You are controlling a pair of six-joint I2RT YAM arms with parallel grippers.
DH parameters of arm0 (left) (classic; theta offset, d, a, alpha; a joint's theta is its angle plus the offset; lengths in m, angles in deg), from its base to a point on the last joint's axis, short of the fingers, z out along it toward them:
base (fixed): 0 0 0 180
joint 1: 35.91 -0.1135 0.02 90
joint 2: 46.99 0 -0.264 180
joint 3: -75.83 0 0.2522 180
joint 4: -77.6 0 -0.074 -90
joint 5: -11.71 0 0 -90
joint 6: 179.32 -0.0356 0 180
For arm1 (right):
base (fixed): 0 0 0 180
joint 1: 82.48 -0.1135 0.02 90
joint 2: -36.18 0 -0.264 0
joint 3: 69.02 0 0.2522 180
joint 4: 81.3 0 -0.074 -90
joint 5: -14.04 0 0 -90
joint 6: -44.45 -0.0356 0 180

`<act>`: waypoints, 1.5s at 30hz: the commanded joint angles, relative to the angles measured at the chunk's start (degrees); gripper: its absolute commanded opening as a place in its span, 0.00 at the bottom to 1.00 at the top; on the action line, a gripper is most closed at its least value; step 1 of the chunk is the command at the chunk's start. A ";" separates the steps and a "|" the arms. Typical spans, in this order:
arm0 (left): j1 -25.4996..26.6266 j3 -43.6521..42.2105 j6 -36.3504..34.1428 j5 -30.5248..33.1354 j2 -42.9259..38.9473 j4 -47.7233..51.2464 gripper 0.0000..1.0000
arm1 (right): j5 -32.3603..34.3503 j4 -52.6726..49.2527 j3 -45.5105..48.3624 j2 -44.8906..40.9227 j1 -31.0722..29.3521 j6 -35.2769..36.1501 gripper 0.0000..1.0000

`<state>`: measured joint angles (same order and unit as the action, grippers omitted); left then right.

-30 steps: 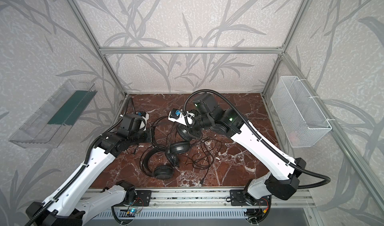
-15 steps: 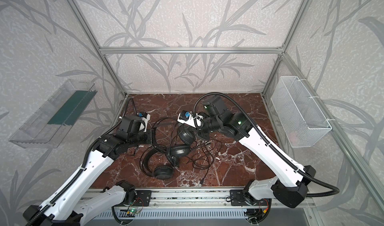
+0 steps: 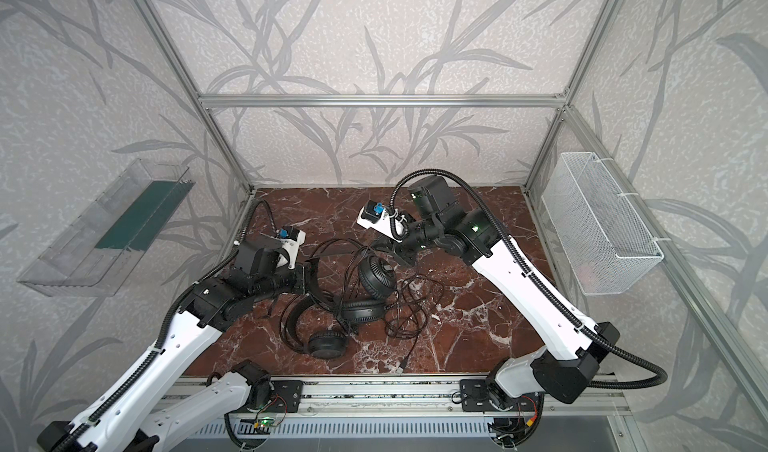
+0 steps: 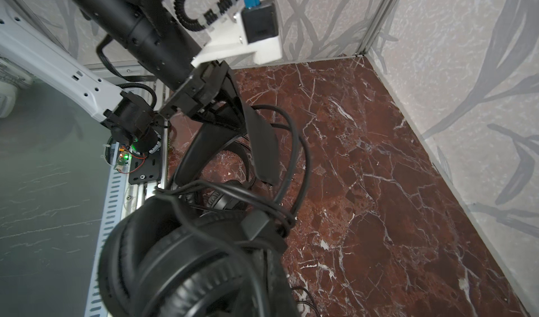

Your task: Wrap the headphones

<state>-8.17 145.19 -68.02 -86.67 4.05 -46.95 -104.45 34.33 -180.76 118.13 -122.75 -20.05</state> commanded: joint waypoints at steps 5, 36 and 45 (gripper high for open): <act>0.54 -0.22 -1.00 -2.69 -2.27 -2.74 0.00 | 1.68 5.27 5.07 -4.63 0.55 -2.70 0.06; 1.70 -0.92 -1.24 -2.89 -1.24 -3.20 0.00 | -11.61 7.26 2.24 -4.59 2.83 -6.42 0.00; 1.71 -0.85 -1.17 0.20 -1.80 -2.49 0.00 | -15.81 9.00 8.08 -11.39 2.83 -12.58 0.00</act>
<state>-6.66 144.49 -68.22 -86.91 3.83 -49.88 -119.31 40.52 -174.59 109.15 -120.42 -30.02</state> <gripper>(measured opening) 0.065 0.059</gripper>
